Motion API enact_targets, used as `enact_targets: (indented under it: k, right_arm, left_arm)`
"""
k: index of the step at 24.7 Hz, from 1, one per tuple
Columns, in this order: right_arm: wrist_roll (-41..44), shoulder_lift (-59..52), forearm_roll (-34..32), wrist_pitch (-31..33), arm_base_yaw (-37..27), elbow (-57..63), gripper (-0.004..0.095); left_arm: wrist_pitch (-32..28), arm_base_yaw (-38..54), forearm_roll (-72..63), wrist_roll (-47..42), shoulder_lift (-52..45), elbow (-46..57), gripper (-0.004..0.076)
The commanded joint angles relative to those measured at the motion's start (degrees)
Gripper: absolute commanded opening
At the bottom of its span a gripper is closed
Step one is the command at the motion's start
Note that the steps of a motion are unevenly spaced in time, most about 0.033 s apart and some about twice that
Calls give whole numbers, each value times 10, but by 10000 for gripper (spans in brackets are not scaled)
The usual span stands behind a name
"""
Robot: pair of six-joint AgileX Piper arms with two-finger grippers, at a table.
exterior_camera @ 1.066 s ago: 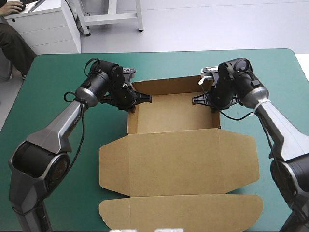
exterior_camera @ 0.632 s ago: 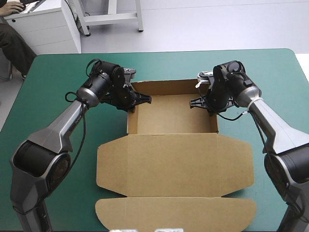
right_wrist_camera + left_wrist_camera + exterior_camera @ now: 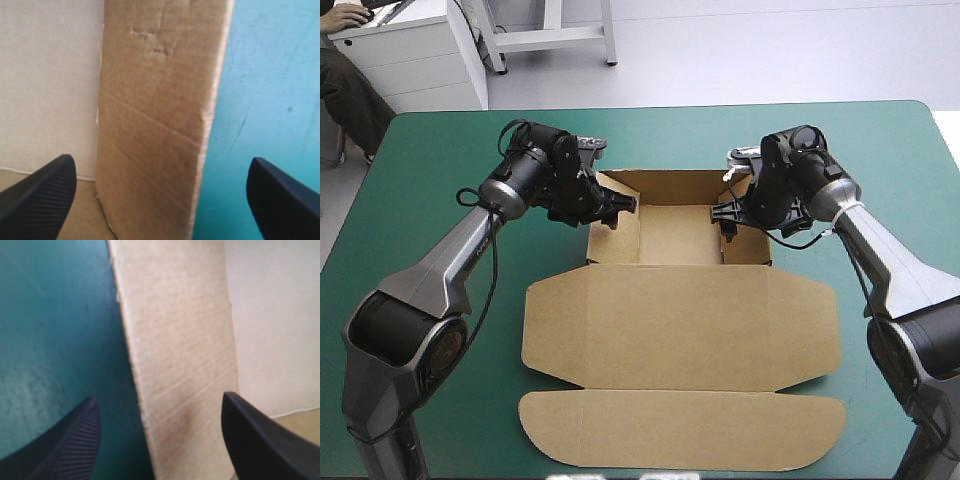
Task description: Fold the box
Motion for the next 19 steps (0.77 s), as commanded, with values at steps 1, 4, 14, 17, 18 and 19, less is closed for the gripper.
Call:
enact_targets:
  k: [1, 4, 14, 17, 18, 19]
  right_arm:
    - [7, -30, -14, 9, 1, -56, 854]
    - [7, -42, -25, 12, 1, -137, 854]
    - [10, -114, -52, 12, 0, -154, 854]
    - [6, -134, -54, 13, 0, -154, 853]
    - [2, -141, -54, 13, 0, -154, 853]
    - [-1, -149, -54, 13, 0, -154, 853]
  left_arm:
    - [20, -3, 12, 41, -32, -64, 490]
    - [26, -3, 27, 32, -39, -137, 444]
    - [26, -3, 94, -3, -73, -223, -10]
    - [27, -3, 81, 5, -113, -208, -10]
    - [27, -3, 75, 16, -127, -195, -10]
    - [27, -3, 74, 24, -140, -185, -10]
